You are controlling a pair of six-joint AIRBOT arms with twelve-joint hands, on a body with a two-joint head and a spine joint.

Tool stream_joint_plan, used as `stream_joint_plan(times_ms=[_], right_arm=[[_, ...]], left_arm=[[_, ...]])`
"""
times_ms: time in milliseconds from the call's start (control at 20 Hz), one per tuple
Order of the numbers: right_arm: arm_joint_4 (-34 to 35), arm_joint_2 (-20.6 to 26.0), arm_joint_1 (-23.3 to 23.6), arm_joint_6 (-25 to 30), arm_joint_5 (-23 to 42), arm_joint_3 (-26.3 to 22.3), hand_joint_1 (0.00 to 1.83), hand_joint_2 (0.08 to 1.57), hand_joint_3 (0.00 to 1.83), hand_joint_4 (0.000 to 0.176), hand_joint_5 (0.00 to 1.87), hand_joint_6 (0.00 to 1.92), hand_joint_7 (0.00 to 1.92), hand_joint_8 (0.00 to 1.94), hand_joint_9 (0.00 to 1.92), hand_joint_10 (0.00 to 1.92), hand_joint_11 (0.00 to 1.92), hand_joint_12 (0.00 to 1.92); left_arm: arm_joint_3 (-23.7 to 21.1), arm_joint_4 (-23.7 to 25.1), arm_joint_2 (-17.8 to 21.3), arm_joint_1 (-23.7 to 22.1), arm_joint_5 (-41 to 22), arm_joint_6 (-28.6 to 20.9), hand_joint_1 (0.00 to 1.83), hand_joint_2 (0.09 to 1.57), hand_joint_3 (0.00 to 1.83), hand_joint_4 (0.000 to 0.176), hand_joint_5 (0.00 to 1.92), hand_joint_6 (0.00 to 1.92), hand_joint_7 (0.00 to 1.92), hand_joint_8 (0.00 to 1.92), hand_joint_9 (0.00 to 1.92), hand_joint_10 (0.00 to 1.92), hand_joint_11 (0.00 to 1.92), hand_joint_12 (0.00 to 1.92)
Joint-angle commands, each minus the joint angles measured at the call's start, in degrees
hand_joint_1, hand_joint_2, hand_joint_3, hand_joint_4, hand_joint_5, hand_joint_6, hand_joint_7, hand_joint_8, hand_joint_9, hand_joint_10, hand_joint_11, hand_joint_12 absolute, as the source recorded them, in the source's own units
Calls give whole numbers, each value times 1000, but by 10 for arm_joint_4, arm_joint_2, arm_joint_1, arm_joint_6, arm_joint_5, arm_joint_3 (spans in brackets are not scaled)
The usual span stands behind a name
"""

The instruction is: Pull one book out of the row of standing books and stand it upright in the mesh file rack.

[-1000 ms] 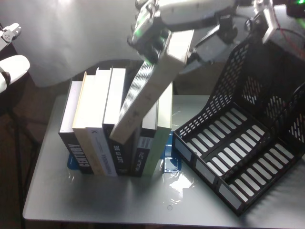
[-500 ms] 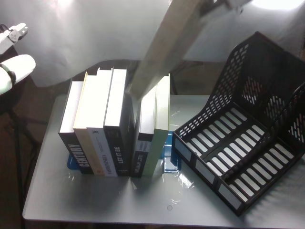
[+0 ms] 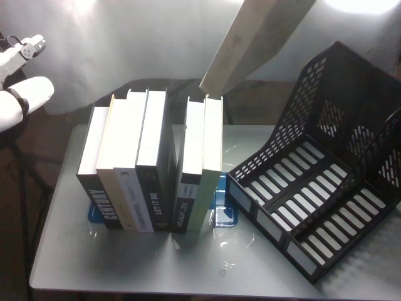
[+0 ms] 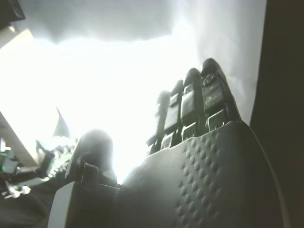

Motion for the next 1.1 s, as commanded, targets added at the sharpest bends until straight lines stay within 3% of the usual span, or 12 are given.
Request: stream_joint_plan(times_ms=[0, 150, 250, 300, 350, 400, 500, 550, 600, 950, 1000, 1050], right_arm=[[26, 10, 16, -1, -23, -3, 1206, 1207, 0, 0, 846, 1045, 814, 1496, 634, 1643, 230, 1921], [-40, 42, 59, 1, -38, -27, 1194, 1208, 1, 0, 784, 1158, 859, 1396, 623, 1413, 18, 1907], [-110, 61, 85, 18, -40, -41, 1194, 1208, 0, 0, 784, 1161, 858, 1397, 635, 1417, 66, 1918], [-147, 68, 96, 100, -40, -47, 1198, 1199, 0, 0, 788, 1167, 891, 1334, 681, 1370, 75, 1893], [-178, 75, 105, 121, -41, -52, 1183, 1192, 1, 0, 861, 1108, 835, 1370, 564, 1468, 5, 1920], [-196, 80, 107, 134, -42, -56, 1180, 1206, 5, 0, 882, 1090, 756, 1470, 472, 1598, 26, 1921], [-230, 90, 115, 153, -46, -62, 1176, 1217, 5, 0, 869, 1112, 729, 1504, 481, 1617, 83, 1921], [-262, 97, 120, 173, -50, -67, 1184, 1229, 4, 0, 785, 1167, 785, 1511, 664, 1667, 365, 1921], [-283, 99, 123, 188, -50, -68, 1311, 1219, 2, 0, 738, 1214, 824, 1368, 691, 1581, 346, 1883], [-360, 103, 88, 233, -53, -69, 1347, 1214, 0, 0, 707, 1262, 837, 1256, 740, 1556, 413, 1864], [-361, 98, 74, 232, -57, -67, 1348, 1204, 0, 0, 759, 1268, 885, 1201, 687, 1529, 195, 1900], [-361, 90, 59, 229, -60, -65, 1345, 1208, 0, 0, 757, 1295, 855, 1238, 689, 1520, 231, 1890]], left_arm=[[5, -7, 3, -4, -67, -2, 139, 1494, 0, 0, 119, 9, 0, 0, 0, 0, 0, 0], [4, -3, 1, -7, -68, -2, 158, 1492, 0, 0, 115, 4, 0, 0, 0, 0, 0, 0], [4, 1, -1, -12, -66, -2, 132, 1488, 0, 0, 108, 1, 0, 0, 0, 0, 0, 0], [3, 1, -1, -13, -66, -2, 108, 1482, 0, 0, 106, 0, 0, 0, 0, 0, 0, 0], [2, 1, -1, -13, -67, -2, 85, 1475, 0, 0, 95, 0, 0, 0, 0, 0, 0, 0], [1, 1, -1, -13, -67, -2, 74, 1483, 0, 0, 84, 0, 0, 0, 0, 0, 0, 0], [-2, 1, 0, -13, -69, -2, 45, 1485, 2, 0, 82, 0, 0, 0, 0, 0, 0, 0], [-5, 1, 3, -13, -71, -2, 48, 1479, 0, 0, 82, 0, 0, 0, 0, 0, 0, 0], [-8, 2, 6, -12, -73, -2, 30, 1479, 0, 0, 69, 0, 0, 0, 0, 0, 0, 0], [-29, -3, 18, 3, -92, -2, 25, 1479, 0, 0, 47, 0, 0, 0, 0, 0, 0, 0], [-33, -7, 22, 9, -99, -2, 4, 1486, 3, 0, 31, 0, 0, 0, 0, 0, 0, 0], [-37, -10, 24, 15, -104, -2, 0, 1478, 0, 5, 25, 0, 0, 0, 0, 0, 0, 0]])
